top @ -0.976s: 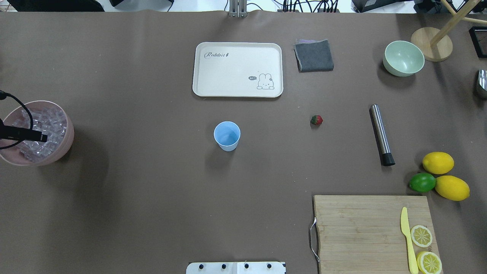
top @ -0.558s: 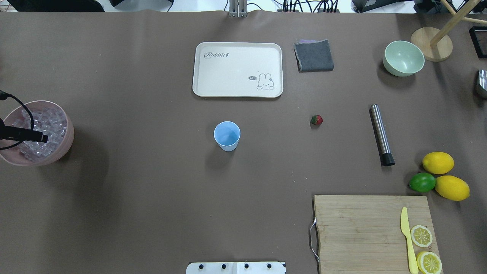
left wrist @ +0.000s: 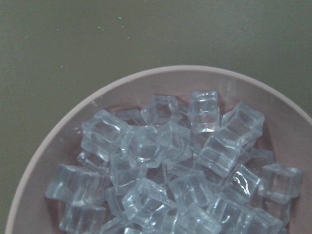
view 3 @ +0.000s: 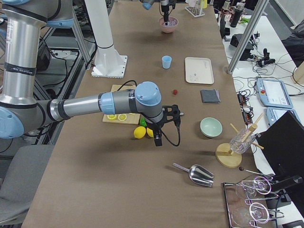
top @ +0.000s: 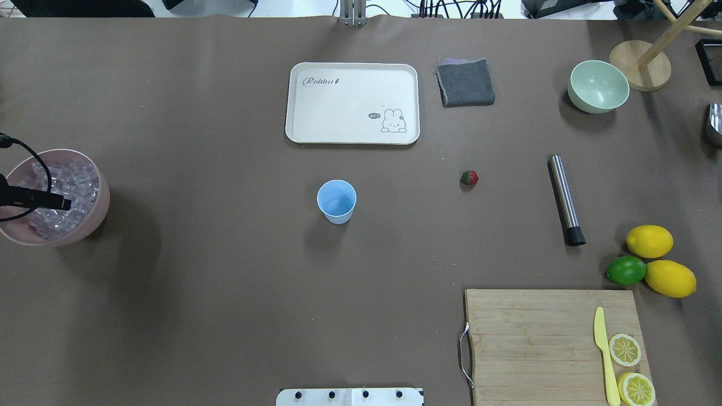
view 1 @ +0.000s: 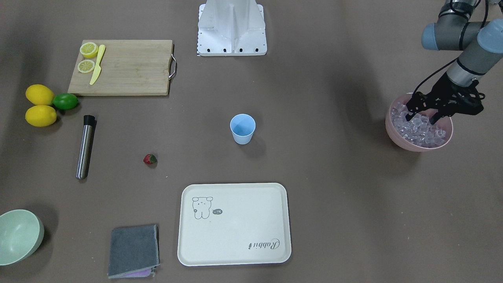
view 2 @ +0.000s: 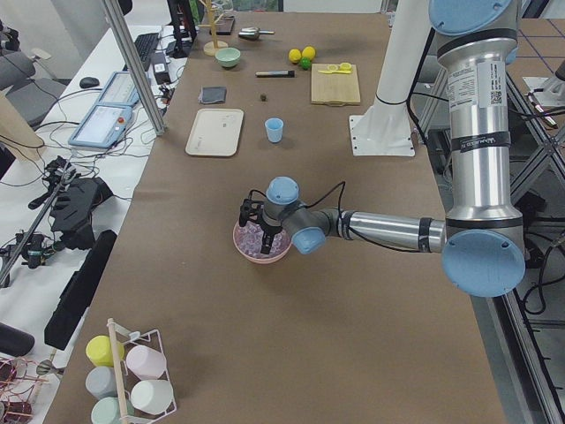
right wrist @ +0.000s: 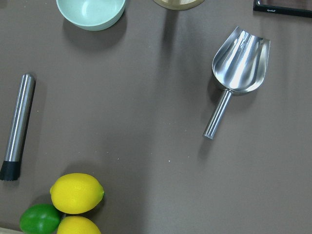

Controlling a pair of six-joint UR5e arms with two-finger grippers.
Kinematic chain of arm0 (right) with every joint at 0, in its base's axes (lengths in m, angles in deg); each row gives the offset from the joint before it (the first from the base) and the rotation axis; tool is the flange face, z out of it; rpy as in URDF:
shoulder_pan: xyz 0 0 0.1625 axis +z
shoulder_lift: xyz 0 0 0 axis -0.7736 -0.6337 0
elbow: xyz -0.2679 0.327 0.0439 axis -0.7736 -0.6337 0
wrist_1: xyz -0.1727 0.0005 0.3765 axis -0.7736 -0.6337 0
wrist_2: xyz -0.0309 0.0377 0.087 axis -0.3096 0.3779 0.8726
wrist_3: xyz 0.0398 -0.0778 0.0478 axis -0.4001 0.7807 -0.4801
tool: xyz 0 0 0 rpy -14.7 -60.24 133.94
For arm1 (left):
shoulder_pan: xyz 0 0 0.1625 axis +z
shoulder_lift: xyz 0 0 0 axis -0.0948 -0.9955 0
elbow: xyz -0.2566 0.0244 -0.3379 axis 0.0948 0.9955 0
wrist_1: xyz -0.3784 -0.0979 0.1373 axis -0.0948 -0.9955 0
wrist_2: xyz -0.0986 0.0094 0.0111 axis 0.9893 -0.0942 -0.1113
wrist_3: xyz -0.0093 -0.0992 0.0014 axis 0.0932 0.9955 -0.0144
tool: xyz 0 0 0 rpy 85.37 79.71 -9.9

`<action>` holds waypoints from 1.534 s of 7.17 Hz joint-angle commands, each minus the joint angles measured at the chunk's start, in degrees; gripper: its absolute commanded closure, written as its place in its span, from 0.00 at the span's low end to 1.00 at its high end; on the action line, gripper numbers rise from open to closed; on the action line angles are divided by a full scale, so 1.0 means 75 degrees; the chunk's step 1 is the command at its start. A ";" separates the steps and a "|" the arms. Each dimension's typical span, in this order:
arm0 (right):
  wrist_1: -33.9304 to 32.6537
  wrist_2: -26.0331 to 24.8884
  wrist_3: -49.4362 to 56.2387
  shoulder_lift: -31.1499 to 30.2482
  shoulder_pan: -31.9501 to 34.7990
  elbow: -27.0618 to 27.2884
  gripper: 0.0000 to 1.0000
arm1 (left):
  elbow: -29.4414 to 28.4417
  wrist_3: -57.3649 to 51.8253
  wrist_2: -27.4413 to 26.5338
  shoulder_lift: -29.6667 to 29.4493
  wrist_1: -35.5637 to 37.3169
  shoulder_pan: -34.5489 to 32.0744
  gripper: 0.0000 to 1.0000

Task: Mash ice and strawberries in cup
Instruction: 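Close the left gripper on an ice cube in the pink bowl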

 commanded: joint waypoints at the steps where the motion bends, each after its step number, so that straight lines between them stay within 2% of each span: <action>1: 0.0002 -0.0001 -0.0007 -0.0004 0.0000 -0.0001 0.00 | -0.0005 -0.0011 -0.0002 -0.0006 0.0004 0.0001 0.20; 2: 0.0002 -0.0001 0.0005 -0.0004 0.0000 -0.0001 0.00 | -0.0005 -0.0023 -0.0002 -0.0018 0.0004 0.0001 0.36; 6: 0.0002 -0.0001 0.0005 0.0008 0.0000 -0.0001 0.00 | 0.0077 -0.0035 0.0009 -0.0018 -0.0008 0.0001 0.78; 7: 0.0002 -0.0001 0.0005 0.0008 0.0000 0.0011 0.00 | 0.0100 -0.0035 0.0044 -0.0018 0.0004 -0.0011 0.83; 9: 0.0002 -0.0001 0.0005 0.0008 0.0000 0.0011 0.00 | 0.0369 -0.0035 0.0126 0.0063 0.0027 -0.0069 1.00; 11: 0.0002 -0.0001 0.0005 0.0019 0.0000 0.0034 0.00 | 0.0580 -0.0023 0.0150 0.0110 0.0051 -0.0105 1.00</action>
